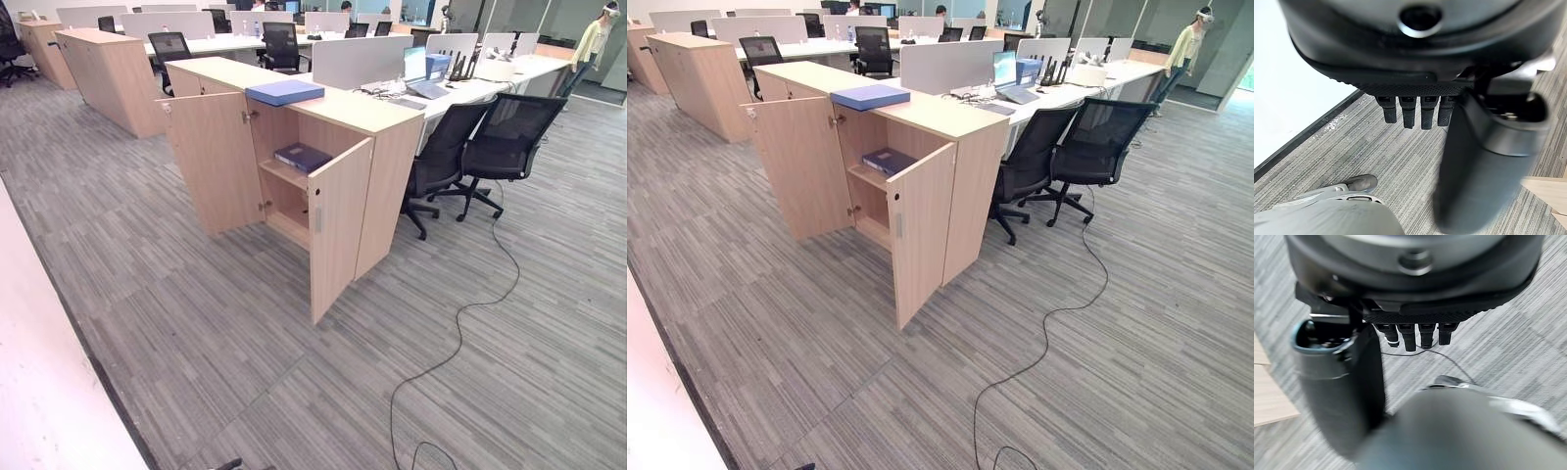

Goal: Put the empty folder in the office cabinet

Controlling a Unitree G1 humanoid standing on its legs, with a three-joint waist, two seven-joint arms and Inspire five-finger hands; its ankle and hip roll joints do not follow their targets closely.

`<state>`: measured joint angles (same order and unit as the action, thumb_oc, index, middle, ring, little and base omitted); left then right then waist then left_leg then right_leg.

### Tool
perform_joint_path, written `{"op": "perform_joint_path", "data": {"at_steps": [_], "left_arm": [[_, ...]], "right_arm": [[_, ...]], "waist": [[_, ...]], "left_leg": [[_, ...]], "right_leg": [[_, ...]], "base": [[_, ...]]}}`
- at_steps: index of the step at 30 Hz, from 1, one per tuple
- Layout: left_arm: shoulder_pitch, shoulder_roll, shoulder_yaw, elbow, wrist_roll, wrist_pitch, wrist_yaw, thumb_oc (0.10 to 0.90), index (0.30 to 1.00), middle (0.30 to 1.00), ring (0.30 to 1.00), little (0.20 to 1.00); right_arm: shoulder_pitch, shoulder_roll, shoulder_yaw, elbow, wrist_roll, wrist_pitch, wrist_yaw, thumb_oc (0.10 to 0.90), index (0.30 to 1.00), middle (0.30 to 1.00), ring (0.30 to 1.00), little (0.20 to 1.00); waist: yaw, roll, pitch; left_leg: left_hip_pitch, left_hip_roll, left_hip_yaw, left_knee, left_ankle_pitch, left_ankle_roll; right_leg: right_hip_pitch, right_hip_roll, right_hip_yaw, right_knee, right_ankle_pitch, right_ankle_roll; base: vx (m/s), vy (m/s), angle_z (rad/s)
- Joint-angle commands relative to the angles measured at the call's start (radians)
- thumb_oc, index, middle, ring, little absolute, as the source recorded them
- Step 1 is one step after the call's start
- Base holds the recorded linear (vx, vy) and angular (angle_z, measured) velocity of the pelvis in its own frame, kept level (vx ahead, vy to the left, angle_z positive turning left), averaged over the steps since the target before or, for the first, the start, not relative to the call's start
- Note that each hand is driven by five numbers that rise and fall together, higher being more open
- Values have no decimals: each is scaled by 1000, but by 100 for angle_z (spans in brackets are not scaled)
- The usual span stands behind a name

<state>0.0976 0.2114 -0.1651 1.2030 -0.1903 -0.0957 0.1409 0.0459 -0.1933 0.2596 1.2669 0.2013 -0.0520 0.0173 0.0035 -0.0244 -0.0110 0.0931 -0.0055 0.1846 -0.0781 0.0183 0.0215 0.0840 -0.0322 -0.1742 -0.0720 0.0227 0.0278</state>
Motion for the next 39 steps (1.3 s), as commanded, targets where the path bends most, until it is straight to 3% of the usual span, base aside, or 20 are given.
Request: {"op": "perform_joint_path", "data": {"at_steps": [1,8,12,24,26,30,33,35,36,37,39], "left_arm": [[-83,-30,-1,18,15,-47,-3,800,900,900,900,900],[-81,-34,-15,12,12,-49,-10,800,900,900,900,900],[-82,-34,0,30,-74,-34,-86,800,900,900,900,900],[-97,-31,9,99,-17,-8,-57,800,900,900,900,900],[-101,-35,-12,102,0,-8,-60,800,900,900,900,900],[-100,-38,-18,104,0,-6,-57,800,900,900,900,900],[-107,-39,-21,104,-10,-10,-46,800,900,900,900,900],[-121,-38,-34,92,-22,-12,-43,800,900,900,900,900],[-121,-38,-34,92,-22,-12,-43,800,900,900,900,900],[-132,-38,-37,83,-34,-12,-35,800,900,900,900,900],[-135,-39,-37,82,-35,-15,-30,800,900,900,900,900]], "right_arm": [[-43,-7,21,53,12,-3,3,800,900,900,900,900],[-55,-20,35,22,-12,-13,-15,800,900,900,900,900],[-66,-41,36,7,-39,-9,-17,800,900,900,900,900],[-89,-59,4,26,-40,0,-54,800,900,900,900,900],[-71,-12,80,23,-61,3,-7,800,900,900,900,900],[-64,5,85,31,-36,5,6,800,900,900,900,900],[-63,25,86,21,16,-4,22,800,900,900,900,900],[-68,29,101,5,26,-9,26,800,900,900,900,900],[-68,29,101,5,26,-9,26,800,900,900,900,900],[-79,19,108,15,14,-6,25,800,900,900,900,900],[-80,14,111,23,6,-5,21,800,900,900,900,900]], "waist": [[3,-10,35],[2,-14,35],[-6,-8,34],[-6,-15,33],[7,-23,43],[15,-29,50],[23,-44,71],[36,-66,111],[35,-65,109],[42,-72,130],[41,-68,135]], "left_leg": [[35,-11,36,-9,-26,-60],[39,-10,36,-9,-27,-59],[46,-8,43,-9,-29,-60],[64,10,32,-9,-29,-65],[65,22,16,-9,-18,-71],[65,34,9,-5,-9,-79],[22,69,3,83,-11,-97],[-83,127,24,262,8,-116],[-88,129,22,268,5,-117],[-154,165,67,386,25,-112],[-175,180,90,425,15,-116]], "right_leg": [[15,-25,-18,-15,24,104],[18,-21,-19,-15,26,103],[23,-18,-16,-15,27,102],[42,-3,-19,-11,10,88],[41,2,-37,7,-3,79],[44,9,-48,14,-16,74],[44,12,-58,26,-25,65],[53,21,-83,28,-35,48],[51,22,-84,28,-35,47],[70,26,-112,16,-42,34],[96,31,-128,2,-58,37]], "base": [[0,-1,4],[0,-1,1],[0,0,0],[-8,-41,0],[-47,-135,17],[-17,-89,16],[-47,-130,8],[-101,-216,14],[-80,-228,50],[-30,-114,54],[48,-90,33]]}}
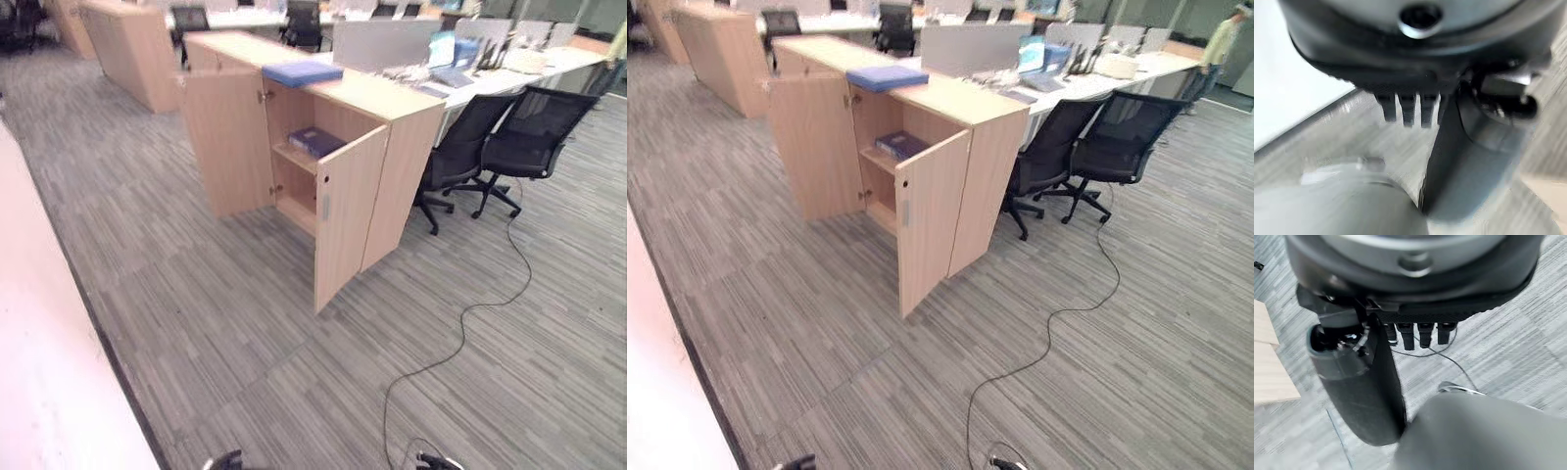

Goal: Put the empty folder in the office cabinet

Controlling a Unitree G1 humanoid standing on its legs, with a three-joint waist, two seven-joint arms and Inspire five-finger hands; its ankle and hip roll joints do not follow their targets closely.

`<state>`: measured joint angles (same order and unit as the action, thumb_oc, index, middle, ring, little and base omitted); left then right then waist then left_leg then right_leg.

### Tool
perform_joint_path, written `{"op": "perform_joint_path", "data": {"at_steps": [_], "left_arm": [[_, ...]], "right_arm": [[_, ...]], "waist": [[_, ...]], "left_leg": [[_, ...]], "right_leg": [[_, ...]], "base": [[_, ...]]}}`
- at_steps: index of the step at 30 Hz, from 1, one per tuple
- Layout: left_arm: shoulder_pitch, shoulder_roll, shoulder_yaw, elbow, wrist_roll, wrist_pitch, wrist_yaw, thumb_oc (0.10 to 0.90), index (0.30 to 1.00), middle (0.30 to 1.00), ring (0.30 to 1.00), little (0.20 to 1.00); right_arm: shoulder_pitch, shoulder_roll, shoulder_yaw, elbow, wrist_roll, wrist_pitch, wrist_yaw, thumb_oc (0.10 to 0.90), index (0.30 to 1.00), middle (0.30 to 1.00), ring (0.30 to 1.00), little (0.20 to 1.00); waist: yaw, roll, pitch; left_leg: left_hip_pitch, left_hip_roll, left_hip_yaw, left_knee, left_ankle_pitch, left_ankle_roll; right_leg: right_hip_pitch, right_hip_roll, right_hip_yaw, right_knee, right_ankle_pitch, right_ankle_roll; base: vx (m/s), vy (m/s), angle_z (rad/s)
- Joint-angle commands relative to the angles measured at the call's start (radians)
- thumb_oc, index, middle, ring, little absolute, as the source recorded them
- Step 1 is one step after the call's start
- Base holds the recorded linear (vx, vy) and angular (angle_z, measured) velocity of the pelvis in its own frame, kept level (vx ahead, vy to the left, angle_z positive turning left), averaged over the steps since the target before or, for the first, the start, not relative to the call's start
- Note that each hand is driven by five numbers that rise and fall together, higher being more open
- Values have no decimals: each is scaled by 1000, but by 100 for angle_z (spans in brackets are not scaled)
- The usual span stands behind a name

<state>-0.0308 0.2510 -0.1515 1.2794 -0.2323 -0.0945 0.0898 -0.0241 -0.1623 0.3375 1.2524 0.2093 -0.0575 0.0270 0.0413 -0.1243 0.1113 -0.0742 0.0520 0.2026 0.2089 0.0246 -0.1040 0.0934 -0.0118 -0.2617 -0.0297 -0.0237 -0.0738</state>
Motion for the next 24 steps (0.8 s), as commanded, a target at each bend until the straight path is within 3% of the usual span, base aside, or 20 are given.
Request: {"op": "perform_joint_path", "data": {"at_steps": [1,3,5,6,7,8,10,14,18,22,23,24], "left_arm": [[-6,-79,-48,4,0,-17,23,800,900,900,900,900],[-2,-76,-32,2,-13,-19,25,800,900,900,900,900],[0,-70,-2,-11,-46,-24,28,800,900,900,900,900],[1,-70,-2,-11,-47,-24,27,800,900,900,900,900],[0,-67,21,-21,-69,-25,34,800,900,900,900,900],[1,-67,21,-22,-70,-24,34,800,900,900,900,900],[8,-71,54,-27,-102,-24,40,800,900,900,900,900],[26,-72,91,-23,-136,-25,52,800,900,900,900,900],[30,-66,112,-16,-130,-27,56,800,900,900,900,900],[42,-61,114,-17,-124,-29,58,800,900,900,900,900],[44,-58,118,-15,-130,-28,58,800,900,900,900,900],[43,-57,117,-15,-130,-28,58,800,900,900,900,900]], "right_arm": [[-10,-20,36,40,-9,3,11,800,900,900,900,900],[-10,-28,37,41,-20,4,13,800,900,900,900,900],[-23,-36,34,37,-32,5,7,800,900,900,900,900],[-23,-37,34,37,-33,6,7,800,900,900,900,900],[-23,-39,33,36,-46,6,0,800,900,900,900,900],[-22,-39,34,36,-47,6,0,800,900,900,900,900],[-19,-39,31,37,-60,7,-3,800,900,900,900,900],[-3,-29,33,50,-76,9,-3,800,900,900,900,900],[11,-12,33,63,-78,8,2,800,900,900,900,900],[27,4,40,73,-96,12,13,800,900,900,900,900],[19,4,33,69,-85,10,18,800,900,900,900,900],[19,4,32,69,-85,10,18,800,900,900,900,900]], "waist": [[8,34,16],[17,35,12],[38,43,7],[37,41,6],[46,59,8],[46,58,9],[50,77,6],[46,89,-22],[50,69,-49],[62,41,-70],[70,29,-79],[70,28,-80]], "left_leg": [[-26,125,93,144,17,10],[-56,102,115,95,18,12],[-108,82,166,-55,98,-7],[-101,76,166,-68,104,-9],[-117,91,226,-166,177,-26],[-109,86,226,-180,184,-27],[-102,105,315,-275,239,-39],[-75,113,365,-294,245,-31],[-53,82,370,-296,216,-4],[-29,32,354,-294,154,40],[-15,1,343,-296,125,60],[-15,-2,343,-296,123,62]], "right_leg": [[94,12,-49,-46,-15,136],[101,7,-59,-54,-21,142],[102,7,-75,-58,-30,150],[102,5,-75,-57,-32,151],[111,19,-93,-57,-42,152],[113,18,-93,-56,-44,153],[132,29,-127,-47,-63,151],[153,49,-155,-37,-94,148],[176,26,-158,-35,-107,155],[185,-34,-165,-3,-94,193],[171,-78,-171,51,-47,223],[169,-81,-171,55,-48,226]], "base": [[139,-10,80],[112,51,79],[108,71,28],[141,69,49],[112,50,45],[166,98,30],[166,110,35],[229,153,21],[226,185,1],[243,271,11],[150,208,9],[236,337,7]]}}
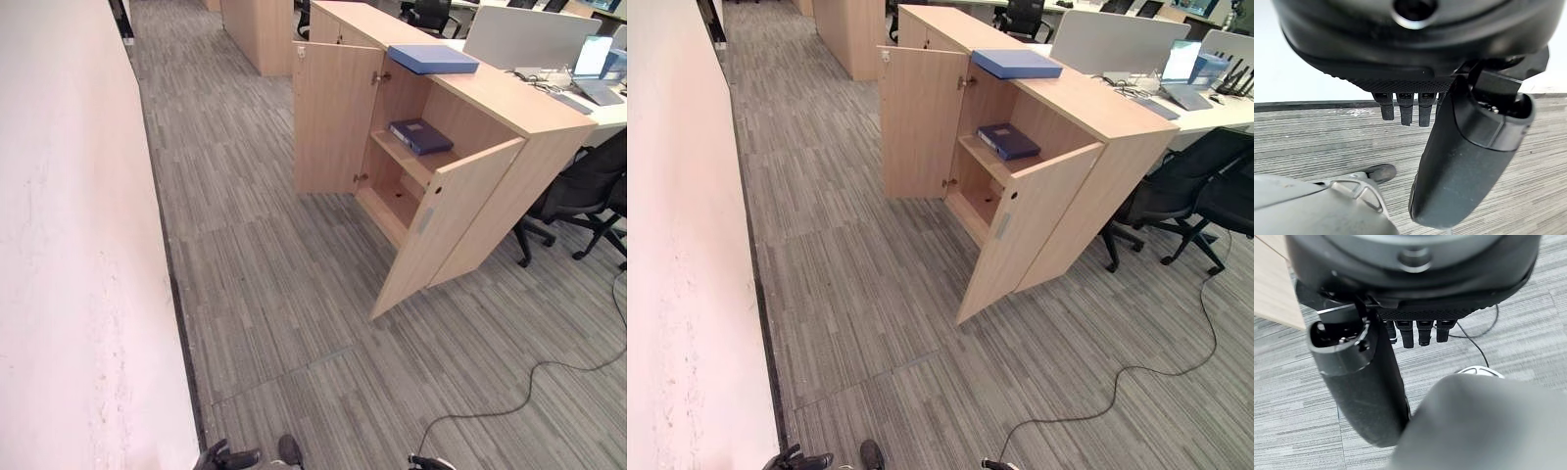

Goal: Put the empty folder in the office cabinet

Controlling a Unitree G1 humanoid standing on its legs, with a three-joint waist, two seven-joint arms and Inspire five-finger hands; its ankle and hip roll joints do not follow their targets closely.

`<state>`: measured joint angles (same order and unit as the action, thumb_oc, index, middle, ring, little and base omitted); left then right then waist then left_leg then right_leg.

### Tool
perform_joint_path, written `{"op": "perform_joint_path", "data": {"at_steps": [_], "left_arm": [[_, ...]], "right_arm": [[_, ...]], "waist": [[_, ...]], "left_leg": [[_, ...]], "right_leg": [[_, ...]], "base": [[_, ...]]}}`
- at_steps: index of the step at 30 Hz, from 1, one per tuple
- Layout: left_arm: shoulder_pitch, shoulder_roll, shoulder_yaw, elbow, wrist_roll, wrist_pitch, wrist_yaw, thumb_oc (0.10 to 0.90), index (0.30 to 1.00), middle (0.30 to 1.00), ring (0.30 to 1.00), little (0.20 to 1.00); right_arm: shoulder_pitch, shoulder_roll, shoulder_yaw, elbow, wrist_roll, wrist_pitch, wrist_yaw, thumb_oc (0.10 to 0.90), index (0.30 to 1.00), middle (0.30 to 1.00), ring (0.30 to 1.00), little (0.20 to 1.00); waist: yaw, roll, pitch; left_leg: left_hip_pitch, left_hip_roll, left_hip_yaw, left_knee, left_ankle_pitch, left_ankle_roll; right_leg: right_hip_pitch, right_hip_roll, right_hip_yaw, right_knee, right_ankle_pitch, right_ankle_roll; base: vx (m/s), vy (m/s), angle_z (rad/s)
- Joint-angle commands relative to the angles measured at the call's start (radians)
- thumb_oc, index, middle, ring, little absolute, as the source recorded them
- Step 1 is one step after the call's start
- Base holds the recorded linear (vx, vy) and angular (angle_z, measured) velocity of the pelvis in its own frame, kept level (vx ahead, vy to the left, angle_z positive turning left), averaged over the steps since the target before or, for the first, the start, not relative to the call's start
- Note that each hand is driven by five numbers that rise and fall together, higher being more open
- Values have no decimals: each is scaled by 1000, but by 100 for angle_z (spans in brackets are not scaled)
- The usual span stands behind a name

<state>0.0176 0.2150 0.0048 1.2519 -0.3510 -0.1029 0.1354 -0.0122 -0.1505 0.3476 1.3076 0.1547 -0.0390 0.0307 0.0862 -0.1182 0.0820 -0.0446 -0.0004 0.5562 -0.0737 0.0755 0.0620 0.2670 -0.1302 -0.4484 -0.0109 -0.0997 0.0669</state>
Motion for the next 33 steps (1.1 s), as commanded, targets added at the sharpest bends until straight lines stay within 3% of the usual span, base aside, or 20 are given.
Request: {"op": "perform_joint_path", "data": {"at_steps": [1,3,4,5,6,7,8,9,11,13,14,15,16,18,24,28,31,33], "left_arm": [[-8,-17,-35,20,-11,-19,12,800,900,900,900,900],[-9,-9,-41,19,13,-16,18,800,900,900,900,900],[-18,7,-52,19,45,-13,29,800,900,900,900,900],[-31,29,-74,11,83,-12,38,800,900,900,900,900],[-45,36,-88,9,96,-10,44,800,900,900,900,900],[-60,37,-105,7,103,-12,44,800,900,900,900,900],[-66,21,-164,21,125,-11,39,800,900,900,900,900],[-70,12,-171,3,126,-13,34,800,900,900,900,900],[-77,2,-197,18,135,-3,36,800,900,900,900,900],[-84,-14,-212,18,140,4,28,800,900,900,900,900],[-84,-14,-212,18,140,4,27,800,900,900,900,900],[-77,-26,-213,41,152,4,37,800,900,900,900,900],[-77,-26,-213,41,152,4,37,800,900,900,900,900],[-61,-20,-202,54,169,11,29,800,900,900,900,900],[-46,-30,-177,75,172,9,48,800,900,900,900,900],[-37,-50,-180,72,133,3,52,800,900,900,900,900],[-56,-52,-209,55,119,6,49,800,900,900,900,900],[-62,-49,-213,53,121,7,48,800,900,900,900,900]], "right_arm": [[5,-6,19,11,-30,-9,14,800,900,900,900,900],[6,-8,15,2,-26,-10,14,800,900,900,900,900],[-3,-17,-8,-15,11,-14,13,800,900,900,900,900],[-19,-19,-27,-49,63,-23,11,800,900,900,900,900],[-28,-17,-24,-69,83,-30,10,800,900,900,900,900],[-35,-13,-16,-99,115,-40,13,800,900,900,900,900],[-172,36,7,-73,160,-36,-45,800,900,900,900,900],[-166,41,0,-95,170,-52,-30,800,900,900,900,900],[-207,59,-10,-50,197,-33,-53,800,900,900,900,900],[-217,71,-8,-66,192,-30,-42,800,900,900,900,900],[-217,71,-8,-66,192,-30,-42,800,900,900,900,900],[-223,76,-31,-104,230,-58,-60,800,900,900,900,900],[-223,76,-31,-104,230,-58,-60,800,900,900,900,900],[-182,72,-14,-181,261,-34,-39,800,900,900,900,900],[-146,59,-24,-158,257,-33,-29,800,900,900,900,900],[-137,38,-56,-99,258,-36,-33,800,900,900,900,900],[-115,10,-96,-46,271,-40,-41,800,900,900,900,900],[-105,5,-106,-37,275,-41,-44,800,900,900,900,900]], "waist": [[27,14,-56],[25,14,-53],[11,20,-39],[-8,39,-22],[-18,50,-11],[-40,68,7],[-22,89,-1],[-26,94,11],[-24,102,12],[-31,99,19],[-32,99,19],[-45,97,28],[-45,97,28],[-79,74,33],[-92,56,17],[-103,77,2],[-123,107,-2],[-128,111,-6]], "left_leg": [[-33,28,-12,-14,51,-91],[2,-8,-21,-14,13,-62],[41,-39,-34,-14,-26,-39],[83,-45,-53,-14,-56,-28],[101,-38,-70,-14,-65,-30],[125,-32,-117,-14,-73,-37],[150,-33,-175,-14,-89,-41],[157,-30,-195,-14,-90,-42],[182,-27,-224,-14,-113,-51],[192,-30,-240,-14,-109,-54],[193,-30,-241,-14,-110,-54],[229,-35,-262,-14,-132,-64],[230,-35,-262,-14,-132,-64],[275,-31,-279,-14,-157,-83],[338,-26,-328,-14,-204,-101],[352,36,-349,-14,-189,-134],[336,131,-360,-8,-106,-191],[329,149,-361,-3,-90,-202]], "right_leg": [[-11,7,12,81,70,108],[-42,-64,3,212,137,132],[-82,-128,-3,372,217,144],[-146,-161,-11,501,240,140],[-190,-160,-10,532,206,125],[-237,-134,5,485,148,98],[-257,-106,20,403,100,78],[-276,-103,30,372,111,81],[-307,-100,44,246,147,95],[-333,-102,50,117,221,102],[-330,-101,48,115,223,102],[-369,-101,89,10,290,127],[-369,-101,89,10,290,127],[-436,-105,143,-76,354,160],[-427,-110,158,-76,376,168],[-395,-75,125,-76,360,150],[-396,-8,103,-49,286,111],[-393,6,95,-46,272,102]], "base": [[165,257,24],[246,420,49],[340,541,37],[340,468,68],[321,226,96],[345,44,132],[322,-15,127],[293,-35,129],[198,-57,151],[135,-58,114],[280,-65,70],[218,-34,83],[335,-76,86],[350,-137,61],[312,-138,26],[278,-189,40],[275,-289,4],[212,-243,30]]}}
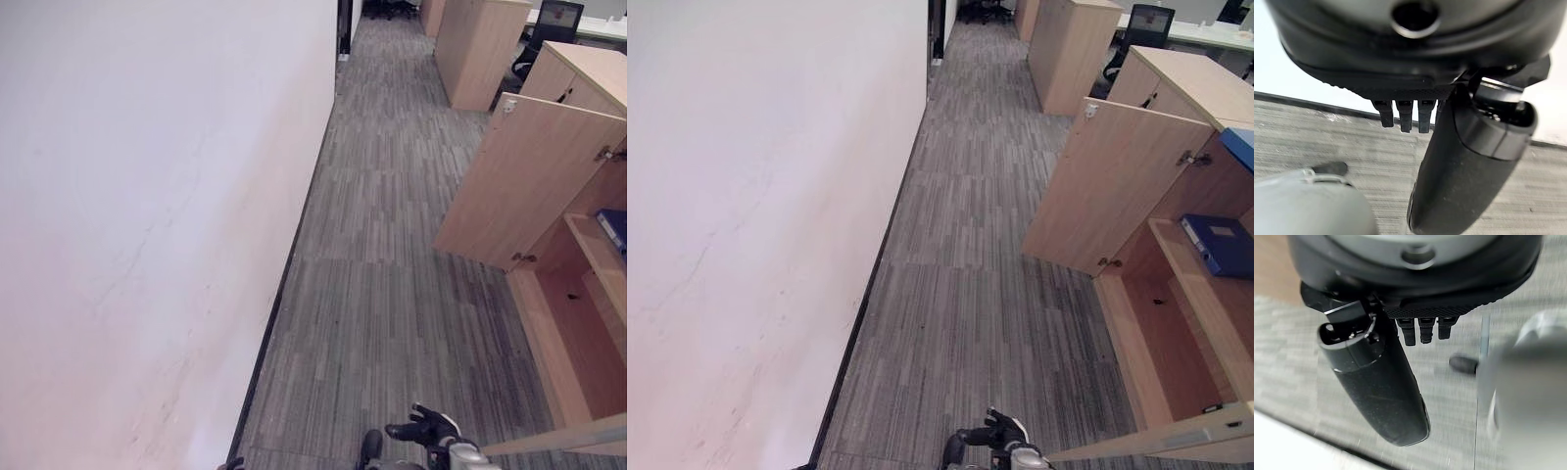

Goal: Put the empty folder in the office cabinet

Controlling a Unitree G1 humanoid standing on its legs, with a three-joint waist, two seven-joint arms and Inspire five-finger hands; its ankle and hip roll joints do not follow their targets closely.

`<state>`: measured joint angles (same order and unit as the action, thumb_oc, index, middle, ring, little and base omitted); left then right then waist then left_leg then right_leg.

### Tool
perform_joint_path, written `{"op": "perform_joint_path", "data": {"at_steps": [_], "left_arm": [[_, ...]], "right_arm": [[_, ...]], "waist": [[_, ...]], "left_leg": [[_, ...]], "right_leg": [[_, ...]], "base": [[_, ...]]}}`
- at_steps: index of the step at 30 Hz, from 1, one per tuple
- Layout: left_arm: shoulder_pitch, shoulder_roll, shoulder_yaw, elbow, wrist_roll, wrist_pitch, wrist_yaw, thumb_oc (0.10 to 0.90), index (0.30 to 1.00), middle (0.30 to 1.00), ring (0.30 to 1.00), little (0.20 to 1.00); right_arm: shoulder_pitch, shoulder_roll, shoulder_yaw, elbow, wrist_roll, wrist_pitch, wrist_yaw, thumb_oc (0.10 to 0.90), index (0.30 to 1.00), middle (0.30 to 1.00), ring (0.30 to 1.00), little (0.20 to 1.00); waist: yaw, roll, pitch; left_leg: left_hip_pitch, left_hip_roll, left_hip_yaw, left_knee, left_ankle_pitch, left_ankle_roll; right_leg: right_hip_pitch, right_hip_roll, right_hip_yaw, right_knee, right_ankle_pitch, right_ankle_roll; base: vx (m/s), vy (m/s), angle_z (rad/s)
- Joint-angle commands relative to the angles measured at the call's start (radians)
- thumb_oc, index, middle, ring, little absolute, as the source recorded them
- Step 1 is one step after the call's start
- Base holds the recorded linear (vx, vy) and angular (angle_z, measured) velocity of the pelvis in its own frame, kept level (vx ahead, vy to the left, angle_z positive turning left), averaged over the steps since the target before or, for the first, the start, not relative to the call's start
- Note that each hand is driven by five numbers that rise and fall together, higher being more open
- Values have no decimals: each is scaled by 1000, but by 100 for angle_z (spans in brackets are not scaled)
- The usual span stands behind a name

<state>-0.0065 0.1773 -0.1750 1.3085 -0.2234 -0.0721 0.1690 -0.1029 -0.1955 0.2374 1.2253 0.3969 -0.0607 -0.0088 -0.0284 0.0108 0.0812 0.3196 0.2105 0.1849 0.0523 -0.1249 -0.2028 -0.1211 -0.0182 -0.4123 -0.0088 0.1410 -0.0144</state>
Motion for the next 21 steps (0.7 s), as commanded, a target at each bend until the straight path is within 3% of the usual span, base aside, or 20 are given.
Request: {"op": "perform_joint_path", "data": {"at_steps": [1,3,4,5,6,7,8,9,10,11,12,13,14,16,19,20,21], "left_arm": [[-46,-7,-43,-16,-4,-27,16,800,900,900,900,900],[-51,-3,-46,-23,-2,-29,22,800,900,900,900,900],[-51,-3,-46,-23,-2,-29,22,800,900,900,900,900],[-51,0,-47,-23,0,-29,22,800,900,900,900,900],[-45,7,-43,-23,3,-27,22,800,900,900,900,900],[-45,7,-43,-23,3,-27,22,800,900,900,900,900],[-32,16,-43,-33,7,-22,22,800,900,900,900,900],[-31,20,-42,-34,8,-20,22,800,900,900,900,900],[-31,21,-42,-34,8,-20,22,800,900,900,900,900],[-30,24,-41,-34,10,-20,22,800,900,900,900,900],[-24,24,-35,-36,1,-18,22,800,900,900,900,900],[-24,24,-35,-36,1,-18,22,800,900,900,900,900],[-23,23,-30,-32,-5,-21,24,800,900,900,900,900],[-21,24,-24,-17,-8,-25,18,800,900,900,900,900],[-24,22,-23,-17,-16,-31,17,800,900,900,900,900],[-27,22,-22,-22,-25,-39,14,800,900,900,900,900],[-26,16,-15,-22,-32,-41,13,800,900,900,900,900]], "right_arm": [[6,33,-14,68,35,-22,-10,800,900,900,900,900],[20,20,-33,92,40,-21,-17,800,900,900,900,900],[20,20,-33,92,40,-21,-17,800,900,900,900,900],[28,19,-38,101,42,-21,-17,800,900,900,900,900],[43,19,-50,121,50,-19,-20,800,900,900,900,900],[43,19,-50,121,50,-19,-20,800,900,900,900,900],[58,17,-50,137,49,-13,-18,800,900,900,900,900],[59,16,-47,144,46,-10,-17,800,900,900,900,900],[59,16,-47,144,46,-10,-17,800,900,900,900,900],[62,16,-43,153,40,-4,-16,800,900,900,900,900],[64,16,-37,155,35,4,-7,800,900,900,900,900],[64,16,-38,155,35,4,-7,800,900,900,900,900],[68,16,-40,155,39,5,-4,800,900,900,900,900],[81,19,-50,165,43,6,2,800,900,900,900,900],[88,20,-51,175,40,6,7,800,900,900,900,900],[96,20,-44,176,32,5,13,800,900,900,900,900],[104,22,-35,175,17,1,13,800,900,900,900,900]], "waist": [[-24,-11,-12],[-31,-5,-18],[-31,-4,-18],[-34,-4,-21],[-36,-8,-21],[-37,-10,-23],[-29,-30,-12],[-23,-40,-6],[-24,-43,-7],[-18,-53,3],[-4,-68,13],[-3,-68,14],[4,-78,17],[18,-95,26],[29,-93,35],[45,-79,42],[74,-47,46]], "left_leg": [[-45,-26,12,-108,165,38],[-51,16,24,-75,218,14],[-51,17,24,-75,218,13],[-56,39,37,-46,251,4],[-64,95,60,58,326,-10],[-67,93,59,57,328,-9],[-97,129,71,201,386,10],[-112,143,77,265,405,24],[-114,140,77,263,407,26],[-130,153,93,306,409,47],[-175,152,118,337,372,83],[-175,152,119,338,371,84],[-213,141,120,340,338,99],[-330,69,100,283,267,112],[-426,-3,68,208,253,111],[-486,-81,42,72,283,109],[-556,-160,18,-97,391,95]], "right_leg": [[-2,-74,51,-41,4,166],[8,-48,40,-40,-21,150],[9,-47,40,-40,-22,150],[22,-33,32,-42,-37,140],[74,10,29,-56,-68,109],[72,7,28,-56,-68,110],[131,36,43,-68,-90,80],[155,43,48,-71,-97,69],[153,41,48,-71,-97,69],[173,45,57,-70,-107,60],[205,47,83,-72,-119,53],[205,48,84,-72,-119,54],[220,45,103,-74,-125,54],[250,31,158,-77,-135,61],[268,26,192,-76,-145,66],[288,41,219,-72,-157,69],[335,90,287,-63,-185,63]], "base": [[217,-246,26],[191,-228,10],[119,-152,2],[207,-284,-11],[202,-281,-17],[302,-390,-23],[238,-274,-24],[239,-273,-29],[156,-166,-34],[178,-153,-77],[180,-151,-74],[170,-96,-66],[173,-9,-65],[198,41,-79],[105,82,-47],[433,237,-40],[517,240,-23]]}}
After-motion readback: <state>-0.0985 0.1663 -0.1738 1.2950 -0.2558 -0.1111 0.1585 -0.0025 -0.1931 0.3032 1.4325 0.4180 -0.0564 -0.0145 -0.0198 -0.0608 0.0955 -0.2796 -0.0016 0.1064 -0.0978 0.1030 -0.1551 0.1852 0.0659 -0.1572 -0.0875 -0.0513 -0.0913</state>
